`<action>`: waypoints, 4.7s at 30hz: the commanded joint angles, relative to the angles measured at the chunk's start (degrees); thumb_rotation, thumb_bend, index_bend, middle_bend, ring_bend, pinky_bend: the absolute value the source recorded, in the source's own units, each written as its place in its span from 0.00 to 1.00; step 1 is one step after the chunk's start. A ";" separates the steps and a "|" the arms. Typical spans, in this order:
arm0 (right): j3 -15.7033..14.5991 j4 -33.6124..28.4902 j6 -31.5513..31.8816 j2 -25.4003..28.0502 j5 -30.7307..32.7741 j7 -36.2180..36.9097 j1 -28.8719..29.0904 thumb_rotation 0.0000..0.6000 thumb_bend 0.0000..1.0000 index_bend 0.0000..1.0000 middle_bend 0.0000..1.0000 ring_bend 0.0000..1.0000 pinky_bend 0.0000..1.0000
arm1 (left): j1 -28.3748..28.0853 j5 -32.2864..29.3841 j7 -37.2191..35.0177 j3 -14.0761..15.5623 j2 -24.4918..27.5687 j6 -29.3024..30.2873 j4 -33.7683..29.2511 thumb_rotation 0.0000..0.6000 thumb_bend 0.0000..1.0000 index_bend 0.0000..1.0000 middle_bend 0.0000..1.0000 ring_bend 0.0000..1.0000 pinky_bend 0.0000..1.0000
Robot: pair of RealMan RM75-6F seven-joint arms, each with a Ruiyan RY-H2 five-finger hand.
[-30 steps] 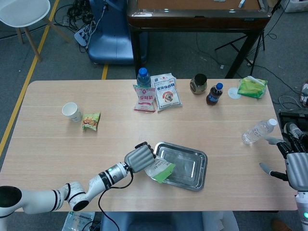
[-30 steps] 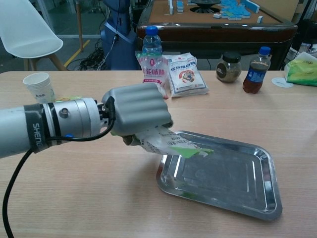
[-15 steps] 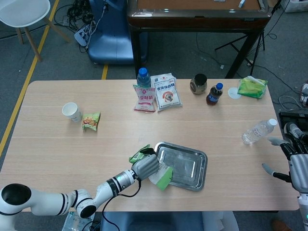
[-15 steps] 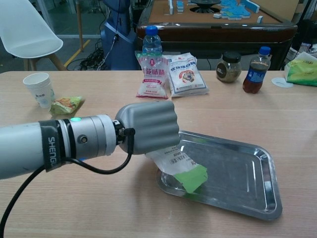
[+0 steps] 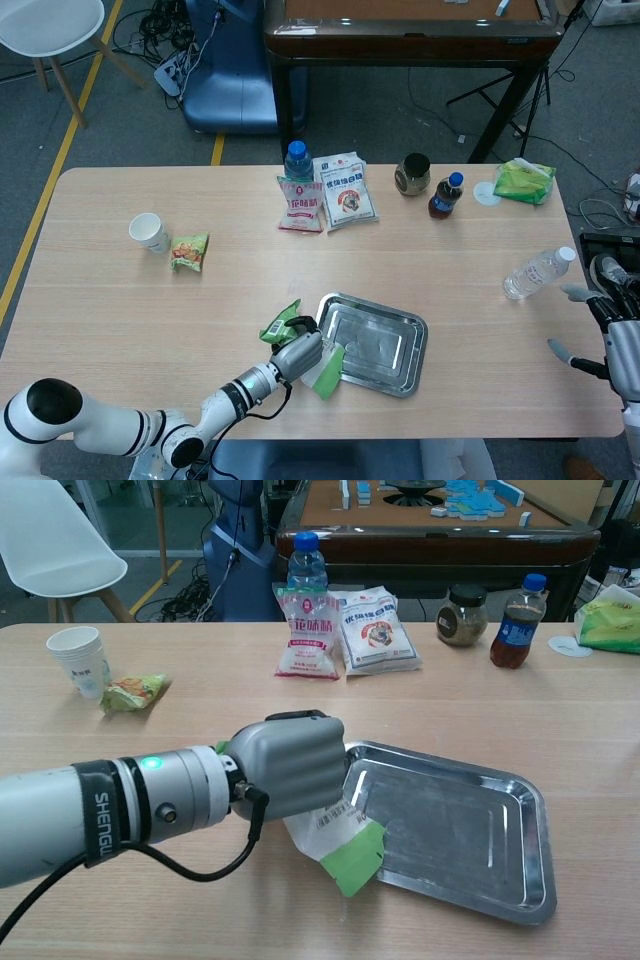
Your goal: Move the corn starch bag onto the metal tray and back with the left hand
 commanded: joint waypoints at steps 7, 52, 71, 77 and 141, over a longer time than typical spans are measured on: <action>0.04 -0.13 -0.03 -0.06 -0.01 -0.14 0.00 1.00 0.11 0.28 0.36 0.14 0.16 | -1.04 0.02 -4.47 -0.65 1.51 2.53 -2.59 1.00 0.36 0.50 0.60 0.57 0.71; 0.36 -0.67 -0.41 0.06 0.63 -0.90 -0.01 1.00 0.11 0.28 0.36 0.14 0.16 | 0.34 0.58 -11.70 5.23 -0.96 4.45 5.58 1.00 0.36 0.49 0.60 0.57 0.71; 0.43 -0.98 -0.18 0.23 0.57 -1.02 -0.13 1.00 0.11 0.28 0.36 0.14 0.16 | 1.04 -0.85 -19.34 0.96 3.61 5.80 -0.60 1.00 0.36 0.49 0.60 0.57 0.71; 0.52 -1.02 -0.56 0.18 0.69 -1.15 0.10 1.00 0.11 0.28 0.36 0.14 0.16 | 2.08 -1.08 -28.87 -0.97 4.85 4.59 0.38 1.00 0.36 0.49 0.60 0.57 0.71; 0.99 -3.66 -1.47 0.65 1.87 -4.05 0.68 1.00 0.11 0.28 0.36 0.14 0.16 | 18.07 25.76 -124.38 -5.18 -11.78 15.35 36.98 1.00 0.36 0.50 0.60 0.56 0.75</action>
